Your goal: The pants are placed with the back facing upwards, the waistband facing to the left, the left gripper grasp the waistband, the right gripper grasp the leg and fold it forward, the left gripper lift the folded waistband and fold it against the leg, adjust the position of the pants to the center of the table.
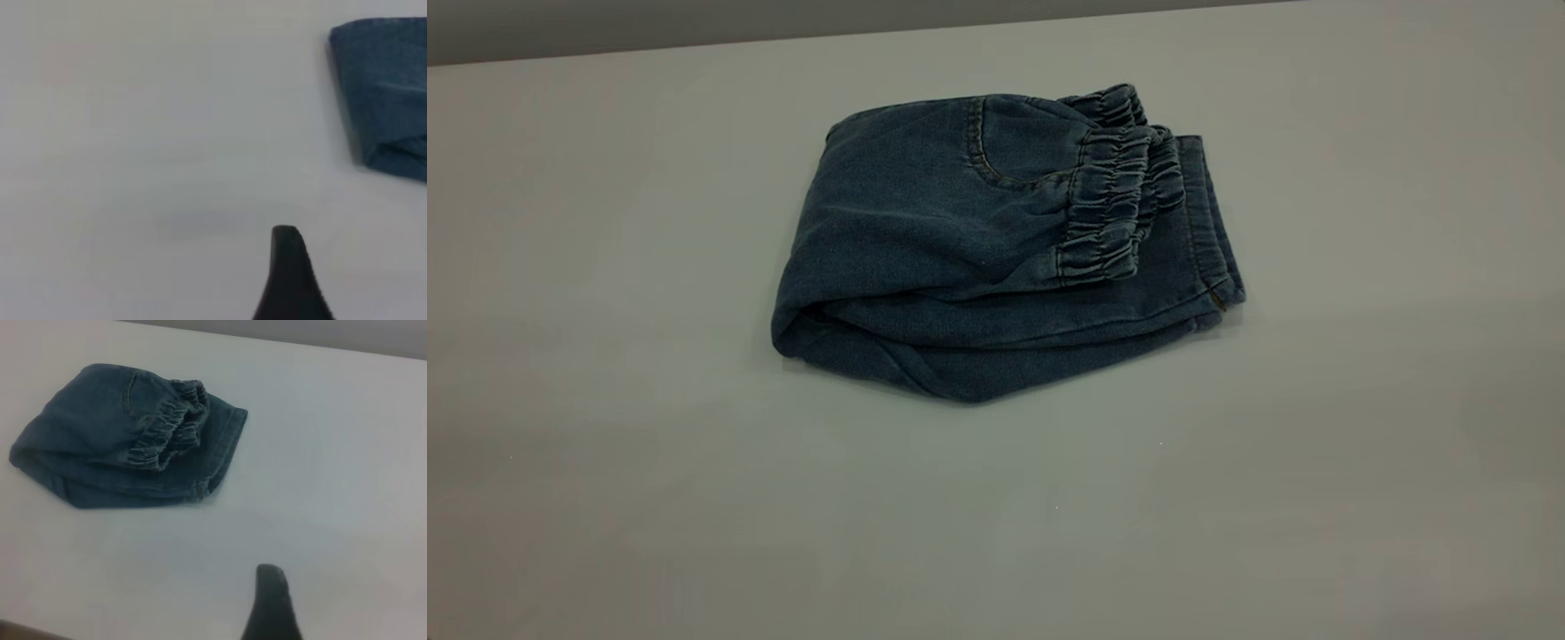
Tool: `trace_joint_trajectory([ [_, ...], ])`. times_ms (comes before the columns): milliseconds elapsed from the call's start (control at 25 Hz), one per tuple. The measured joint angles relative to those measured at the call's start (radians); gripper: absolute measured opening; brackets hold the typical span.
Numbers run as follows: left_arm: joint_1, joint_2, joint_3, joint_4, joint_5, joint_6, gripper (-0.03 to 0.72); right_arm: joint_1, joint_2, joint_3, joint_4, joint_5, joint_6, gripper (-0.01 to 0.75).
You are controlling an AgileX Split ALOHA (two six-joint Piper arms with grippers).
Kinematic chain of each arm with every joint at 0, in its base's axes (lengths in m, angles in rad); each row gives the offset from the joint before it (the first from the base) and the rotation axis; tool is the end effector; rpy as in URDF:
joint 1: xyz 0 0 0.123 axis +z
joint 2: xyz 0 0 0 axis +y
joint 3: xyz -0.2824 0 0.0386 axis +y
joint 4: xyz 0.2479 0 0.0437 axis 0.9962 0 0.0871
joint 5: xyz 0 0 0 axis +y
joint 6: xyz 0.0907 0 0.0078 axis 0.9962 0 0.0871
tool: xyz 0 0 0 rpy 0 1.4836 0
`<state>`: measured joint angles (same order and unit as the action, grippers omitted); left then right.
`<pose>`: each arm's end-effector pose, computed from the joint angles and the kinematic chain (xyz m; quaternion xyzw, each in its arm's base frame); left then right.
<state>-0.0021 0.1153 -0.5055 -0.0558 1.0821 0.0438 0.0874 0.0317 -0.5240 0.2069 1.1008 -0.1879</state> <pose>0.0113 -0.0045 0.2768 0.0202 0.8850 -0.0182 0.4648 -0.0067 0.0162 0.2822 -0.1237 0.8519 0.0779 0.5029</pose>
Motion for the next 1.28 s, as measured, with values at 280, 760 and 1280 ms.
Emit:
trace_joint_trajectory([
  [280, 0.003, -0.098, 0.0, 0.0, -0.002, 0.0, 0.433, 0.0, -0.005, 0.0, 0.0, 0.001, 0.001, 0.447],
  [760, 0.029, -0.115, 0.0, 0.001, 0.001, 0.002, 0.433, 0.0, -0.032, 0.0, 0.0, 0.001, -0.001, 0.447],
  [1280, 0.029, -0.115, 0.0, 0.001, 0.0, 0.0, 0.433, 0.0, -0.032, 0.0, 0.0, -0.002, -0.003, 0.447],
])
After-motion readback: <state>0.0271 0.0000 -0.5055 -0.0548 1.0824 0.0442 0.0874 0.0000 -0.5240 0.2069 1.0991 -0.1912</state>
